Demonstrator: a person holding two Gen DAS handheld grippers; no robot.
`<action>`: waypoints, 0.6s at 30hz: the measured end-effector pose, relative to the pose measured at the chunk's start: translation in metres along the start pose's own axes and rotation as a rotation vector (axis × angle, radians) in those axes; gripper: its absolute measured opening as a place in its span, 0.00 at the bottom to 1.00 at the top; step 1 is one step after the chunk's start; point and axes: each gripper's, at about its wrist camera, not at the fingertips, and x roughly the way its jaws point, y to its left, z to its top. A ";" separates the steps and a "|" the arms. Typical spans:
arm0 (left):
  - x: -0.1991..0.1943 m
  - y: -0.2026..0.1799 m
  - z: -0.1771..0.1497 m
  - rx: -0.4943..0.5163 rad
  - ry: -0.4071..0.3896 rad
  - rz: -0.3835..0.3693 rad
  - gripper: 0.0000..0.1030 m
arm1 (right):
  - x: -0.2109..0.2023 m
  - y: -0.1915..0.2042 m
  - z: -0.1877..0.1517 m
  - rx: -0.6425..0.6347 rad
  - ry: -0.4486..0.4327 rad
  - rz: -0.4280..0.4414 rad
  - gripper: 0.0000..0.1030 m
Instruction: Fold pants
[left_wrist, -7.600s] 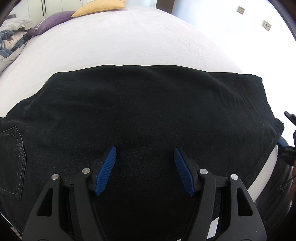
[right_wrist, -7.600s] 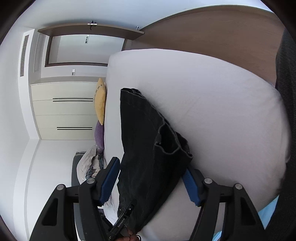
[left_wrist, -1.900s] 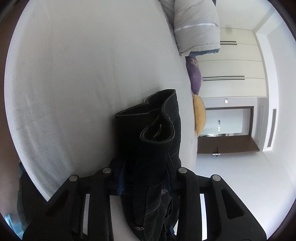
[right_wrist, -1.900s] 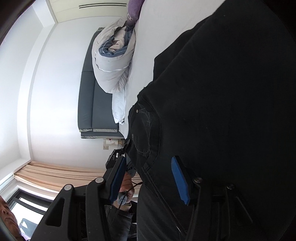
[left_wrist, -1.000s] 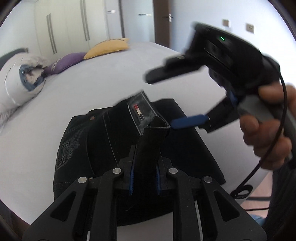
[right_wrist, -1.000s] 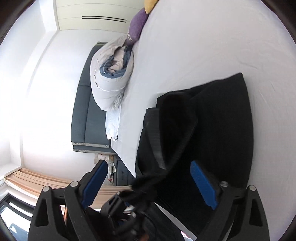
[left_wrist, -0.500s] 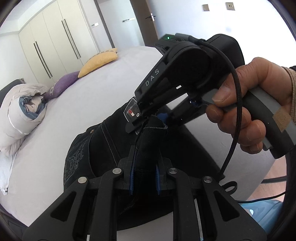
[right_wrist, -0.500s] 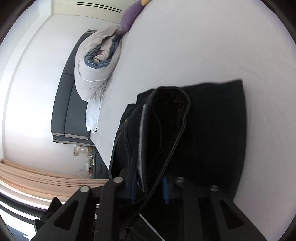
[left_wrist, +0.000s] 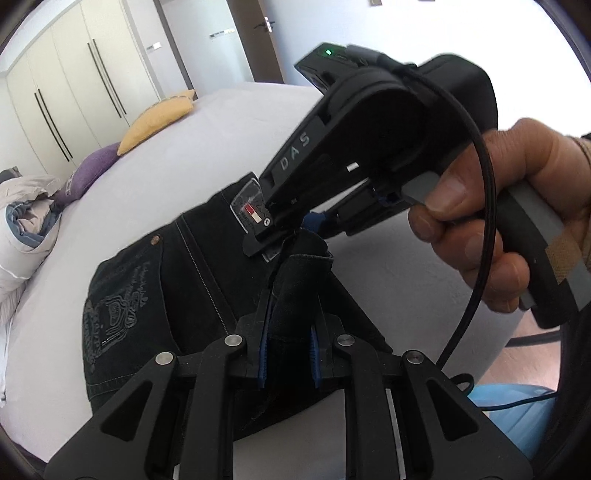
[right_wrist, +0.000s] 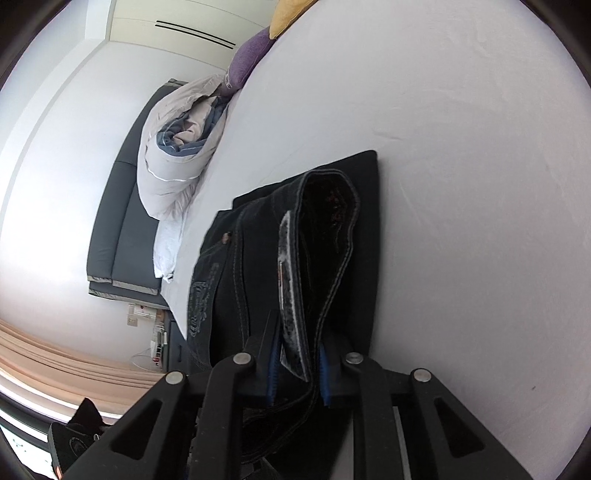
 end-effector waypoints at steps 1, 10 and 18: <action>0.005 -0.004 -0.003 0.018 0.003 0.002 0.15 | 0.000 -0.005 -0.001 0.011 0.001 0.003 0.18; 0.001 0.029 -0.019 -0.059 0.030 -0.087 0.66 | -0.004 -0.018 -0.010 0.053 0.002 0.066 0.25; -0.042 0.121 -0.025 -0.299 -0.077 -0.124 0.88 | -0.051 -0.002 -0.013 0.039 -0.073 0.107 0.36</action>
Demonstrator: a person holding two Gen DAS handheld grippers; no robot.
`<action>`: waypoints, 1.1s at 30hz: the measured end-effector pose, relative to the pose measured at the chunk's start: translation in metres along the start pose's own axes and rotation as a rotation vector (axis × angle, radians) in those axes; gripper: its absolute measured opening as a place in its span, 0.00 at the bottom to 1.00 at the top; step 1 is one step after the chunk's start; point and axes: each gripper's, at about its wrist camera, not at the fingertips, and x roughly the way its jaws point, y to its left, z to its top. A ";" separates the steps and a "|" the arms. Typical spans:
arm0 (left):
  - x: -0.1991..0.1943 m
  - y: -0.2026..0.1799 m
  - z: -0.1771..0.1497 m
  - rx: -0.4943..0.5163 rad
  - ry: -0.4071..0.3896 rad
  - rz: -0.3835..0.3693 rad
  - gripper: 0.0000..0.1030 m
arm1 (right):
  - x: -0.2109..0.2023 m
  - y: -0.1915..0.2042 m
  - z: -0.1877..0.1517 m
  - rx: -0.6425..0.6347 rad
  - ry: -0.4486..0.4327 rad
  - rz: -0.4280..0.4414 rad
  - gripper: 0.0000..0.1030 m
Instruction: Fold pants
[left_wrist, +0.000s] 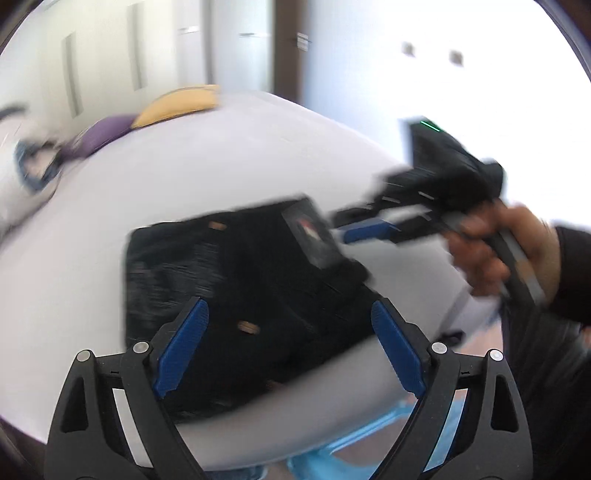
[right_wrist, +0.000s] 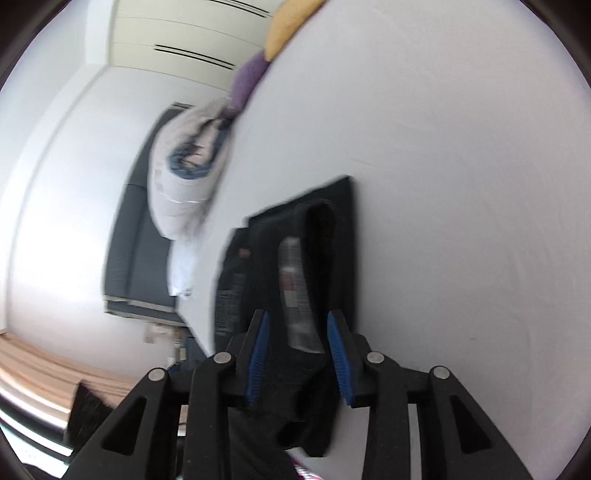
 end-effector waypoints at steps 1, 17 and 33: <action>0.002 0.022 0.005 -0.068 -0.008 0.003 0.88 | 0.000 0.008 0.000 -0.019 0.003 0.036 0.36; 0.086 0.132 0.010 -0.420 0.062 -0.125 0.51 | 0.043 -0.012 -0.031 -0.009 0.123 0.023 0.15; 0.114 0.137 0.022 -0.294 0.065 -0.003 0.23 | 0.035 0.006 -0.029 -0.080 0.092 -0.039 0.10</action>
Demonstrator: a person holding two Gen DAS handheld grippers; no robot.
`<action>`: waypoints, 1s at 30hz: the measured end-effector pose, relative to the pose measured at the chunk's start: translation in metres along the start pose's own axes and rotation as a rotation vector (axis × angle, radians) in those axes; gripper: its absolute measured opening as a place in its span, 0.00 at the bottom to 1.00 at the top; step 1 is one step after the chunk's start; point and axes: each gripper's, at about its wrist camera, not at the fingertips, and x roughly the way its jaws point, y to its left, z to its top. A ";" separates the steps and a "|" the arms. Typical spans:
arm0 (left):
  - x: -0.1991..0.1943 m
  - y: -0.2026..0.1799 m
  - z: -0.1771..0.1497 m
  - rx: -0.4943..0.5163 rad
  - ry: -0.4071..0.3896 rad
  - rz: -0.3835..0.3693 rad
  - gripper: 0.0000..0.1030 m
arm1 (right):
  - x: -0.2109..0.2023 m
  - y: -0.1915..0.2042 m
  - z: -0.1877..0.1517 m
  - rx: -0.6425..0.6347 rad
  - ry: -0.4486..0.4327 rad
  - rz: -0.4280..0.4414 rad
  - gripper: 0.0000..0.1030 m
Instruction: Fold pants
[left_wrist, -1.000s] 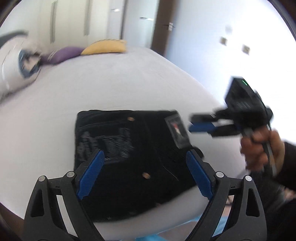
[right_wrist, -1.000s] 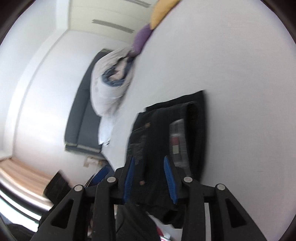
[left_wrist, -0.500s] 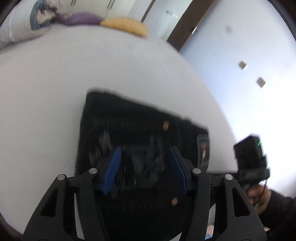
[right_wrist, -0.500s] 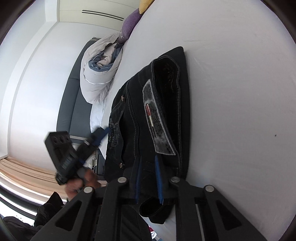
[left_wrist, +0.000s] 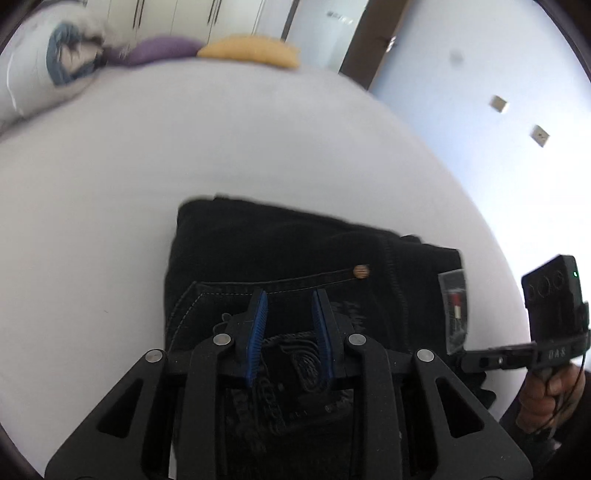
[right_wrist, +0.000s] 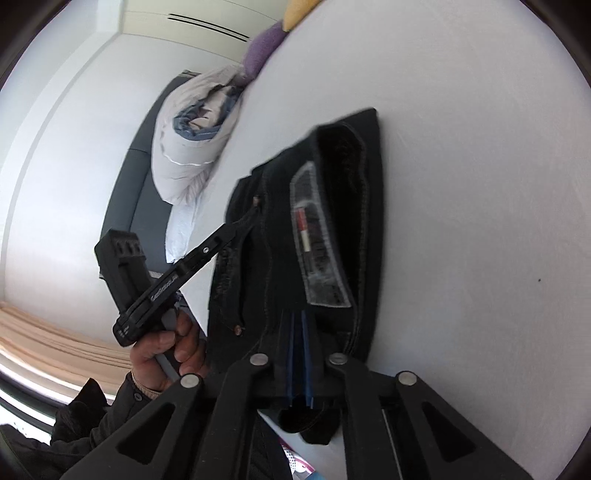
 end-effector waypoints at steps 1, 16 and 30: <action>0.003 0.001 -0.006 0.016 0.017 0.030 0.23 | -0.002 0.001 -0.002 -0.011 -0.008 0.004 0.14; -0.040 0.082 -0.005 -0.159 0.033 -0.025 1.00 | -0.037 -0.020 0.006 0.090 -0.092 -0.064 0.66; 0.032 0.058 -0.017 -0.120 0.300 -0.086 0.54 | 0.031 -0.007 0.055 0.076 0.035 -0.188 0.38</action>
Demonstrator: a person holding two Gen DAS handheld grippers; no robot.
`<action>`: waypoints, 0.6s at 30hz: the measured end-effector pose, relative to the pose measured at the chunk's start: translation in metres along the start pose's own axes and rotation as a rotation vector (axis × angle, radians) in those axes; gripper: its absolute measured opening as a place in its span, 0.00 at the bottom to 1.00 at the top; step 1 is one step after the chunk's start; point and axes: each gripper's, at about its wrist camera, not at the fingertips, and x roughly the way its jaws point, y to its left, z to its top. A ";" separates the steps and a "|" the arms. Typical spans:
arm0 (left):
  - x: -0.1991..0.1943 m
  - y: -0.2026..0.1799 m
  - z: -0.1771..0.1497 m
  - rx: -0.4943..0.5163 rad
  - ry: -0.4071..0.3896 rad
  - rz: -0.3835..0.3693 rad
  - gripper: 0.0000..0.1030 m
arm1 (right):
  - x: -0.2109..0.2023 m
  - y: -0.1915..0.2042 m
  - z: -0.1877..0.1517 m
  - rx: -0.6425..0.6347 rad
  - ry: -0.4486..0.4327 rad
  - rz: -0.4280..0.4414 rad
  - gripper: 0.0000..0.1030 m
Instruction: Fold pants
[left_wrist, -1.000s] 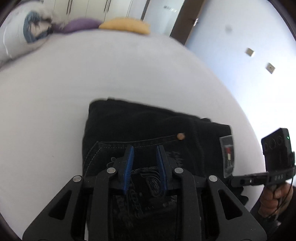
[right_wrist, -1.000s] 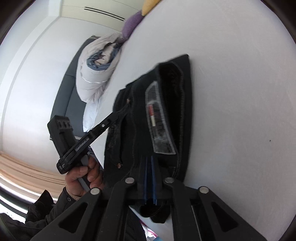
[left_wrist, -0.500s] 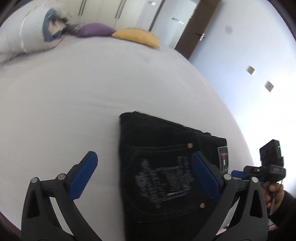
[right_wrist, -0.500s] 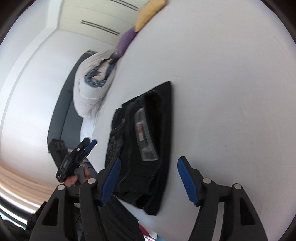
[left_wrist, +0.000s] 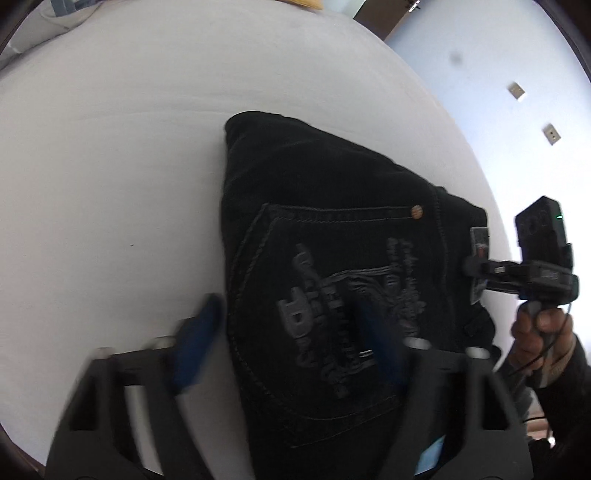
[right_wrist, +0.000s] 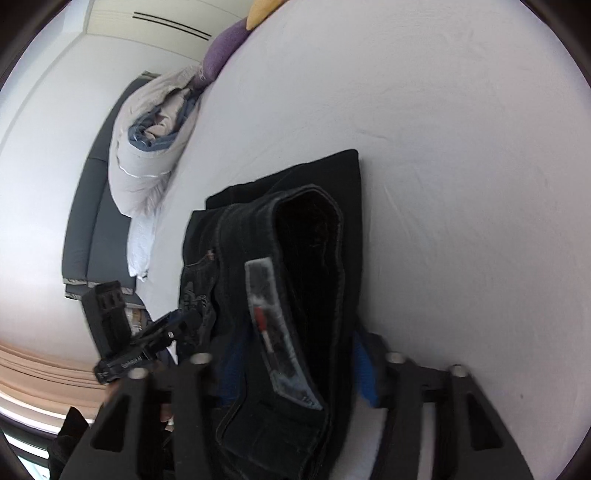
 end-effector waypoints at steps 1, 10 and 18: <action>0.001 -0.003 0.001 0.003 0.005 0.018 0.50 | 0.002 -0.001 0.002 0.003 0.001 0.001 0.36; -0.021 -0.036 0.005 0.039 -0.044 0.109 0.19 | -0.020 0.033 -0.005 -0.159 -0.084 -0.057 0.17; -0.055 -0.081 0.051 0.107 -0.165 0.075 0.18 | -0.088 0.072 0.038 -0.265 -0.206 -0.029 0.17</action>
